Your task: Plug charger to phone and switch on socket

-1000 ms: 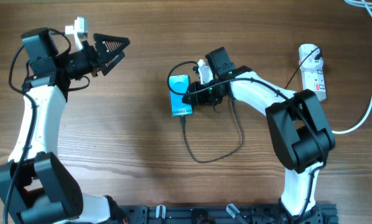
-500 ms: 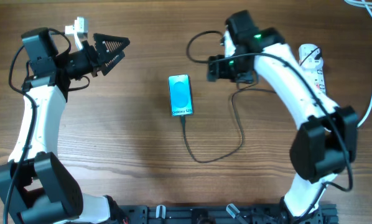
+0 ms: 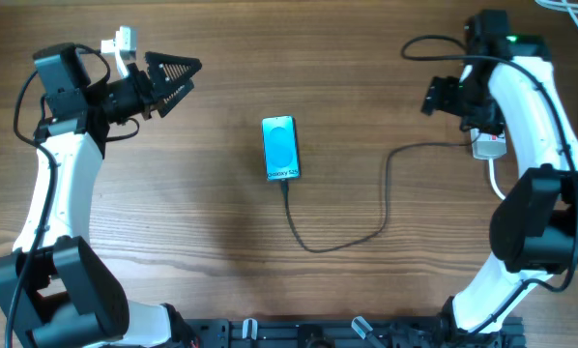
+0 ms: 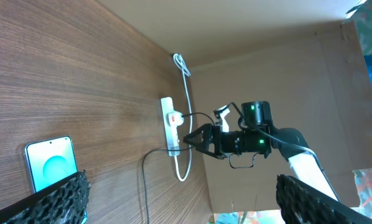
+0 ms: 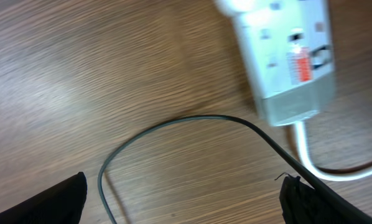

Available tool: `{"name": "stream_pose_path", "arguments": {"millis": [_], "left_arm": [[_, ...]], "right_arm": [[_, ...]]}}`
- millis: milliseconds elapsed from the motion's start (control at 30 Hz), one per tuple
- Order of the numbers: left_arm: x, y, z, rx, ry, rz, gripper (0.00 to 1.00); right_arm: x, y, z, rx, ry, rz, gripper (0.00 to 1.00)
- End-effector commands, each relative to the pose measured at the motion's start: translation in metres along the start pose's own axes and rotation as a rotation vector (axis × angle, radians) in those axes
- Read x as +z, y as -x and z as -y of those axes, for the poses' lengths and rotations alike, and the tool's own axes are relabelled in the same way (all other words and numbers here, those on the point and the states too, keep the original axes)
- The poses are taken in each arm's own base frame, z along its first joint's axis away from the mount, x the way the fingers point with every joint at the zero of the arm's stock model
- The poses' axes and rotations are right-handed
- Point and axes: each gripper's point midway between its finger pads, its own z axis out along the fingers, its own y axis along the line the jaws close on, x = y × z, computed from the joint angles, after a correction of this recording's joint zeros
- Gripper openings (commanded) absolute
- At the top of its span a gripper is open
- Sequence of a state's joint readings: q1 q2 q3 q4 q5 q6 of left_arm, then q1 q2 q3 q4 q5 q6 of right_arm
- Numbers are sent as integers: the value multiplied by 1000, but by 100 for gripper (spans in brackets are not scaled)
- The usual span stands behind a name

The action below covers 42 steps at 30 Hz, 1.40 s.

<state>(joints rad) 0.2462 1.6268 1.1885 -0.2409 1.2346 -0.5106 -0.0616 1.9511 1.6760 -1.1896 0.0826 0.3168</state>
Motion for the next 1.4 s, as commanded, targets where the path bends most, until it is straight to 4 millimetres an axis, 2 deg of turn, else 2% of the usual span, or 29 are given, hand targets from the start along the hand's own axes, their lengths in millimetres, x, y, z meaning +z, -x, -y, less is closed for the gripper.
{"name": "stream_pose_path", "arguments": {"millis": [0,67,133,200,333,433,500,567,600,633,667,700,800,833,867,933,1000,1067,1200,1300,1367], "left_arm": [[-1,1,1,6,2,5,100],[-1,1,1,6,2,5,100],[-1,1,1,6,2,5,100],[-1,1,1,6,2,5,100],[-1,1,1,6,2,5,100],[-1,1,1,6,2,5,100],[-1,1,1,7,2,5,100],[-1,1,1,6,2,5,100],[-1,1,1,7,2,5,100],[-1,1,1,6,2,5,100],[-1,1,1,6,2,5,100],[-1,1,1,6,2,5,100],[-1,1,1,6,2,5,100],[-1,1,1,7,2,5,100],[-1,1,1,7,2,5,100],[-1,1,1,7,2,5,100],[-1,1,1,6,2,5,100],[-1,1,1,7,2,5,100],[-1,1,1,6,2,5,100],[-1,1,1,6,2,5,100],[-1,1,1,6,2,5,100]], "right_arm": [[2,3,21,39,-34,-5,100],[2,-2,12,46,34,-38,100],[-2,-19,-15,9,191,-118,100],[-9,-35,-39,-100,324,-174,100],[-19,-55,-61,-229,438,-228,100],[-28,-62,-76,-293,539,-242,100],[-49,-67,-101,-389,748,-219,100],[-85,-70,-130,-499,1044,-148,100],[-102,-68,-138,-520,1166,-106,100],[-124,-58,-144,-510,1308,-40,100],[-135,-47,-145,-493,1380,6,100],[-144,-24,-140,-452,1433,71,100],[-147,33,-123,-350,1407,201,100],[-151,44,-119,-335,1410,232,100],[-164,70,-111,-309,1420,313,100],[-181,94,-101,-329,1422,437,100],[-194,126,-81,-271,1374,579,100],[-195,149,-58,-166,1323,649,100],[-176,173,-11,9,1209,696,100],[-135,185,47,235,1023,672,100],[-91,178,98,416,813,610,100]]}}
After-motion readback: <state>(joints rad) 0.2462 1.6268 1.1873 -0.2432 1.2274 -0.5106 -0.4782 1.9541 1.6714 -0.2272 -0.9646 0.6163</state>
